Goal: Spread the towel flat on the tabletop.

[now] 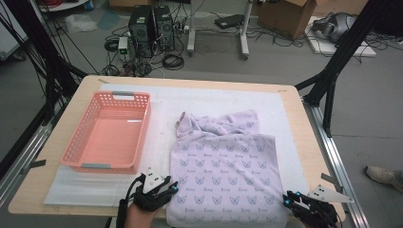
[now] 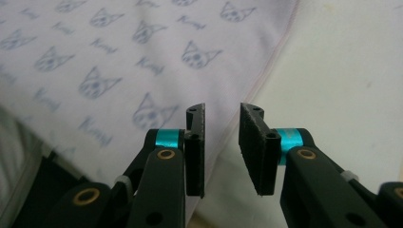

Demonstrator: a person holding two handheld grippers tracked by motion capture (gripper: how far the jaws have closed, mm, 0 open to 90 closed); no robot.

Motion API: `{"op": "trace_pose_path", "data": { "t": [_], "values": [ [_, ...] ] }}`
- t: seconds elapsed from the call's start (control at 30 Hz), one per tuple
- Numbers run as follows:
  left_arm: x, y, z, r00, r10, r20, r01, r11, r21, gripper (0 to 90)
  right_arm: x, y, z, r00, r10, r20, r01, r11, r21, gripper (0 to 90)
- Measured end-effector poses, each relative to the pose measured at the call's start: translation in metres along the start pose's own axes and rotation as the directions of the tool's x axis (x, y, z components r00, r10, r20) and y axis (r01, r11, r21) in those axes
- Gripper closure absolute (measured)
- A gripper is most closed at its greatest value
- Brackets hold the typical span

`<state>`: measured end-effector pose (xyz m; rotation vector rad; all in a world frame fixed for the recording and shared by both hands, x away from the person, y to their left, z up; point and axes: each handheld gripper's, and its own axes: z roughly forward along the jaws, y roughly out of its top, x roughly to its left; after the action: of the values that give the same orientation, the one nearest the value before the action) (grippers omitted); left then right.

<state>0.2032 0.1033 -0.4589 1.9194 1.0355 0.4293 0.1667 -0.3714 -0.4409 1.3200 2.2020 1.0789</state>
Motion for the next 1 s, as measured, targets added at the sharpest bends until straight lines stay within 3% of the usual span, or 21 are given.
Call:
{"op": "trace_pose_path", "data": {
  "t": [0.03,0.17,0.3,0.33,0.4,0.43,0.57,0.73,0.8,0.83,0.87,0.9,0.93,0.97,1.0],
  "values": [
    [0.0,-0.001,-0.002,1.0,-0.006,0.006,0.006,1.0,0.005,86.4,-0.002,0.002,0.003,1.0,0.001,0.006,-0.001,1.0,-0.004,69.2],
    [0.001,-0.007,-0.019,0.9997,-0.011,0.023,0.01,0.9991,0.042,87.3,-0.008,0.014,0.021,0.9993,0.024,0.028,-0.024,1.0,-0.01,65.2],
    [0.003,-0.02,-0.041,0.9997,0.0,0.025,-0.001,0.9987,0.052,87.2,-0.005,0.024,0.039,0.9998,0.013,0.013,-0.013,1.0,0.015,63.2],
    [0.003,-0.022,-0.044,0.9996,0.004,0.029,-0.006,0.9986,0.053,87.2,-0.002,0.025,0.041,0.9996,-0.008,0.025,0.008,1.0,0.014,67.1],
    [0.004,-0.023,-0.046,0.9993,0.002,0.038,-0.004,0.9988,0.049,86.6,0.003,0.026,0.042,0.9993,-0.033,-0.02,0.033,0.999,0.02,84.5],
    [0.004,-0.022,-0.045,0.9993,0.002,0.037,-0.004,0.999,0.044,85.0,0.006,0.026,0.042,0.9981,-0.06,-0.013,0.06,0.998,0.02,85.7],
    [0.007,-0.015,-0.037,0.9976,-0.063,0.029,0.063,0.998,0.004,54.2,0.006,0.018,0.03,0.998,-0.054,-0.032,0.055,0.998,0.036,87.0],
    [0.012,-0.001,-0.019,0.9955,-0.092,0.022,0.093,0.9954,-0.023,48.1,0.007,-0.003,0.003,0.998,-0.063,-0.012,0.063,0.997,0.05,86.9],
    [0.012,0.001,-0.009,0.9936,-0.109,0.031,0.109,0.994,-0.002,45.8,0.008,-0.01,-0.004,0.9983,-0.054,-0.02,0.055,0.997,0.049,85.9],
    [0.01,0.001,-0.004,0.9937,-0.106,0.037,0.105,0.9944,0.009,45.9,0.008,-0.011,-0.006,0.9978,-0.063,-0.021,0.064,0.997,0.042,84.8],
    [0.005,0.0,-0.003,0.9973,-0.072,0.016,0.072,0.9974,-0.003,44.6,0.009,-0.011,-0.007,0.9978,-0.063,-0.02,0.063,0.997,0.032,80.5],
    [0.0,-0.001,-0.002,0.9994,-0.036,-0.004,0.036,0.9993,-0.005,49.3,0.008,-0.009,-0.008,0.9982,-0.058,-0.014,0.058,0.998,0.018,75.5],
    [-0.004,-0.003,-0.004,0.9995,0.0,-0.032,0.0,1.0,-0.007,61.0,0.007,-0.007,-0.008,0.9991,-0.042,-0.01,0.042,0.999,0.005,73.6],
    [-0.004,-0.004,-0.006,0.9999,-0.008,-0.008,0.008,1.0,-0.003,76.5,0.005,-0.005,-0.007,0.9995,-0.03,-0.003,0.03,0.999,-0.01,71.7],
    [-0.004,-0.005,-0.007,0.9997,-0.023,0.003,0.023,0.9997,0.001,86.4,0.003,-0.003,-0.005,0.9998,-0.021,0.001,0.021,1.0,-0.013,71.4]
  ]
}}
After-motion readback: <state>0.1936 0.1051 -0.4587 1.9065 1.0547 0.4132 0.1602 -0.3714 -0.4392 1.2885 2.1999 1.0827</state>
